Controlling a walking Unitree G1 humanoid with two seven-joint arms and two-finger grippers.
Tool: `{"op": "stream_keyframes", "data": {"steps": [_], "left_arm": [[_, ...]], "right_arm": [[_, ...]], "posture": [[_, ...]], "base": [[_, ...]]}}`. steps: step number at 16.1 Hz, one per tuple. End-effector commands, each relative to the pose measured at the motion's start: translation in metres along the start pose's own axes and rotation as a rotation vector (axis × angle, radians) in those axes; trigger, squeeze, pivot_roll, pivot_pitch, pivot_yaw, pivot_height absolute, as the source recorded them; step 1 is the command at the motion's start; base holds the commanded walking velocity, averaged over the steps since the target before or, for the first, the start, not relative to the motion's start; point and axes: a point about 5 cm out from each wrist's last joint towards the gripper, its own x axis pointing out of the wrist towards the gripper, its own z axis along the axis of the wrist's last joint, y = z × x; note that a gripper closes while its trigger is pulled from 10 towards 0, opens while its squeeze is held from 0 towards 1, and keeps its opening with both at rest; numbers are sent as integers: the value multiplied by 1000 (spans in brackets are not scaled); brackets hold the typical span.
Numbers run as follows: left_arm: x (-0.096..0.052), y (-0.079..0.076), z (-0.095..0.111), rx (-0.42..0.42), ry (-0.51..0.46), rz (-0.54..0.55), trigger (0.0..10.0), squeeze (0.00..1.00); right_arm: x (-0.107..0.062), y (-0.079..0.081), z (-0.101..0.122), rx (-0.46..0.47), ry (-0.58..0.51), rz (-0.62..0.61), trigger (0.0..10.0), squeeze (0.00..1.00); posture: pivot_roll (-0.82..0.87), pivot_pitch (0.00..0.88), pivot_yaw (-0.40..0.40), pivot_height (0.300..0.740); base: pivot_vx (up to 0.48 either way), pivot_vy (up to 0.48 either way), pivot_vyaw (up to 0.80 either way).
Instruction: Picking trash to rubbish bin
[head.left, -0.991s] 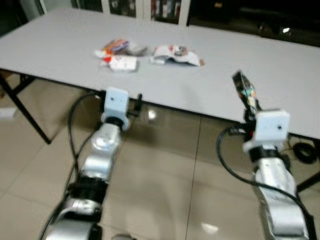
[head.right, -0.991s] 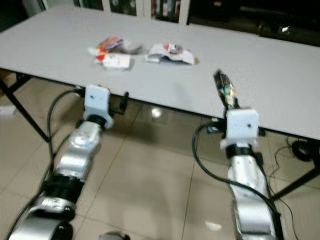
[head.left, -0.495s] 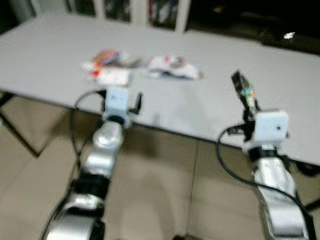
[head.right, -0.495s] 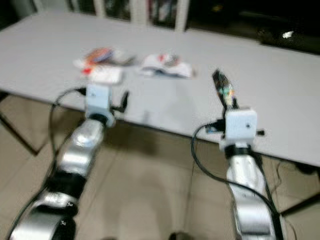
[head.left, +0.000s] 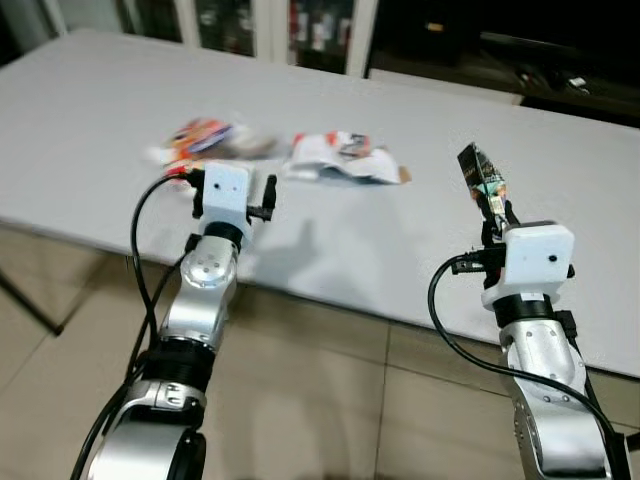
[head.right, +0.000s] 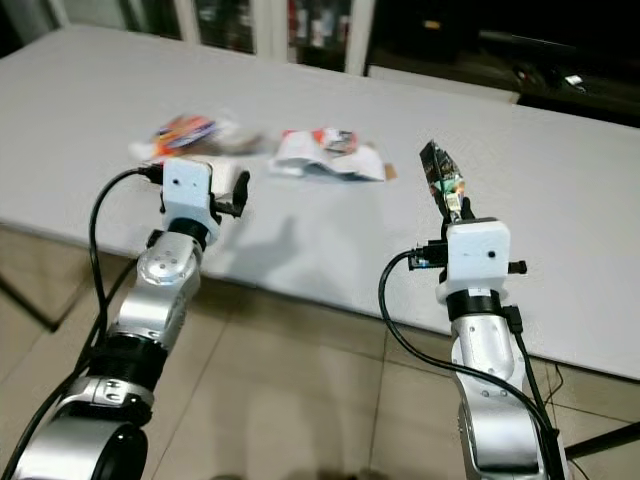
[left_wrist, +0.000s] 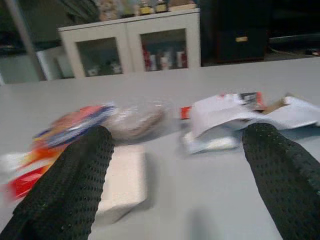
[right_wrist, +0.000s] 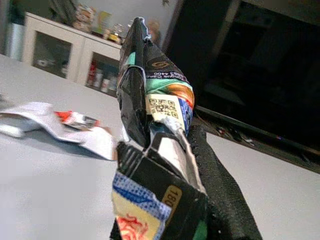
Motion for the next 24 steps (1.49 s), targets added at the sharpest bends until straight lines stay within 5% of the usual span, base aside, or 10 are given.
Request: {"op": "stream_keyframes", "data": {"steps": [1,11,16,24], "left_arm": [[2,-8,0,-17,7,-10,10000,0],[5,-5,-4,18,33,58,10000,0],[12,-2,-15,41,128,53,10000,0],[33,14,-6,223,191,75,10000,0]], "right_arm": [[-2,-8,1,-26,-3,-21,10000,0],[-6,-10,1,-43,6,-13,10000,0],[-7,-8,2,-45,9,-7,10000,0],[-20,-7,-1,-43,41,-27,10000,0]], "posture": [[167,93,-45,740],[148,99,-45,740],[139,110,-41,740],[103,146,-20,740]], "base": [[345,334,0],[96,108,0],[0,0,0],[0,0,0]]}}
